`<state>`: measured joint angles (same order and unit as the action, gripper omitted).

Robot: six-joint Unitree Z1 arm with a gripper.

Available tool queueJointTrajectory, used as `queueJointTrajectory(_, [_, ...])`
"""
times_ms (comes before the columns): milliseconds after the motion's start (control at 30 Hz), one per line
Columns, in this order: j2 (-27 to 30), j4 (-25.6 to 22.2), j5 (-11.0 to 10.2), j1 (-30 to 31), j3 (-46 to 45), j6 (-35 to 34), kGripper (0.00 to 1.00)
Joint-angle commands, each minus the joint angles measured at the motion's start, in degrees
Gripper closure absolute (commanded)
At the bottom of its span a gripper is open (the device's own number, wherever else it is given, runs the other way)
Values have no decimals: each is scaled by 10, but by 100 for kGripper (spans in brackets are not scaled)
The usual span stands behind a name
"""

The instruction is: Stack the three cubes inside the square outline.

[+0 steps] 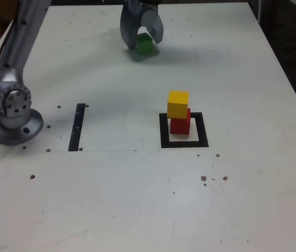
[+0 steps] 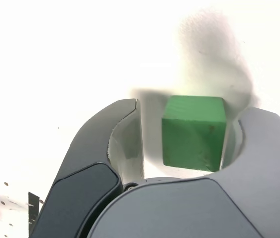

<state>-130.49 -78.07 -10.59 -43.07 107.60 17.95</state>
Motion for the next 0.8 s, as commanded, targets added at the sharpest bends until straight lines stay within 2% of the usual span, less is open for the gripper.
queueJointTrajectory(0, [-4,2,2,1,2,2,80])
queueJointTrajectory(300, [2,8,6,5,8,12,92])
queueJointTrajectory(467, [39,-23,5,28,17,19,92])
queueJointTrajectory(600, [91,-61,6,80,19,29,92])
queueJointTrajectory(767, [156,-99,19,183,10,35,92])
